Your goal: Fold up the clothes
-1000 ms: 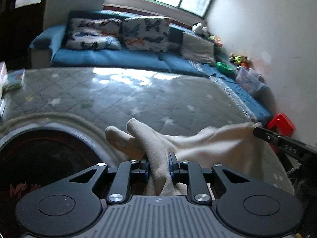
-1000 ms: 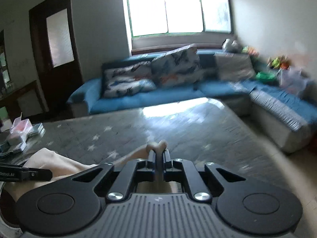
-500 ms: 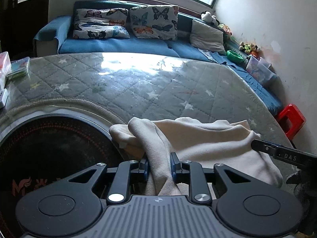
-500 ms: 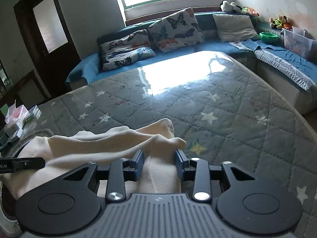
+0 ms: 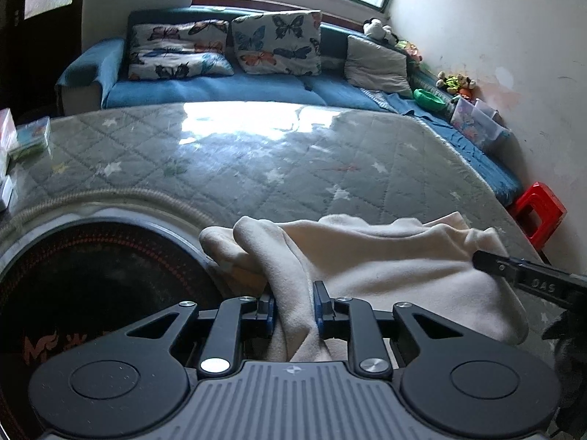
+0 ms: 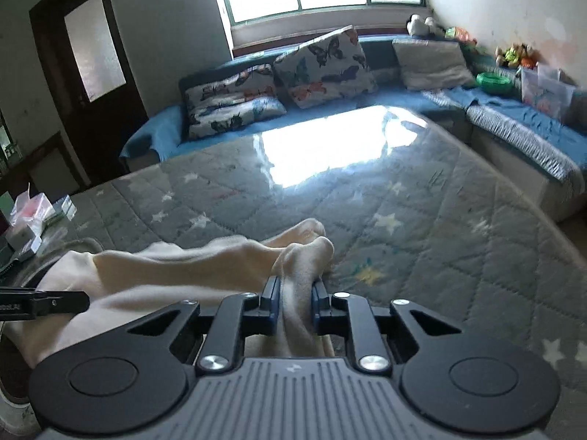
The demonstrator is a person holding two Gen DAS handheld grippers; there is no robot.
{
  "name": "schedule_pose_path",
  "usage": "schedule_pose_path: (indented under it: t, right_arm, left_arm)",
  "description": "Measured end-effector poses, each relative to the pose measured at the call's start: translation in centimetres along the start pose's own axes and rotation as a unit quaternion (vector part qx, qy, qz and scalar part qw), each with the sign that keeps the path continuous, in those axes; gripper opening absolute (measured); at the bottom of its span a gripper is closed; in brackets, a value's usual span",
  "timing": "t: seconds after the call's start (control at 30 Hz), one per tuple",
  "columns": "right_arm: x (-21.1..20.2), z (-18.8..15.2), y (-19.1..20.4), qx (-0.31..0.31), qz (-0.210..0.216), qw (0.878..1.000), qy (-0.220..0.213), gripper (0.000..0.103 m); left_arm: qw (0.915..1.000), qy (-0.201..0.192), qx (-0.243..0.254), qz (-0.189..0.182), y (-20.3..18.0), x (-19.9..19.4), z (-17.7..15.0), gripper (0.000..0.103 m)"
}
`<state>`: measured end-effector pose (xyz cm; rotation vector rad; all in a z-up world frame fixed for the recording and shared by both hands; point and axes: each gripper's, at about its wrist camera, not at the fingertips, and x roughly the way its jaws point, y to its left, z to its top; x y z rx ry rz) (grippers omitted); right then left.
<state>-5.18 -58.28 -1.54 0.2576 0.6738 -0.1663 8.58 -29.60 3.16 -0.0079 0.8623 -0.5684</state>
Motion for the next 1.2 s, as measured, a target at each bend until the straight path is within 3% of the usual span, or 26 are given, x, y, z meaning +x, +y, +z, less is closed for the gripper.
schedule_pose_path:
  t: [0.23,0.47,0.57,0.7,0.83,1.2]
  right_arm:
    - [-4.3,0.3,0.6,-0.021,-0.070,0.997,-0.036,0.015]
    - [-3.8,-1.4,-1.0,-0.011,-0.114,0.993,0.010,0.017]
    - [-4.1,-1.2,-1.4,-0.002,-0.122,0.992,-0.002,0.017]
    - [-4.7,-0.6,-0.9,-0.010,-0.100,0.995,-0.019,0.017]
    - [-3.6,-0.5,-0.3,-0.016,-0.068,0.998,-0.006,0.017]
    - [1.2,-0.6,0.0,-0.012,-0.056,0.998,0.014,0.019]
  left_arm:
    - [0.9989,-0.001,0.028,-0.038,-3.3,0.1,-0.3,0.021]
    - [0.9979,0.018,0.054,-0.030,-5.0,1.4,-1.2,0.024]
    - [0.9976,0.018,0.063,-0.023,-4.8,1.1,-1.2,0.029]
    - [0.9977,0.007,0.066,-0.011,-4.6,0.4,-0.8,0.035]
    - [0.9973,-0.008,0.073,0.001,-4.7,-0.2,-0.3,0.036]
    - [0.9931,-0.015,0.115,-0.017,-7.1,1.6,0.7,0.034]
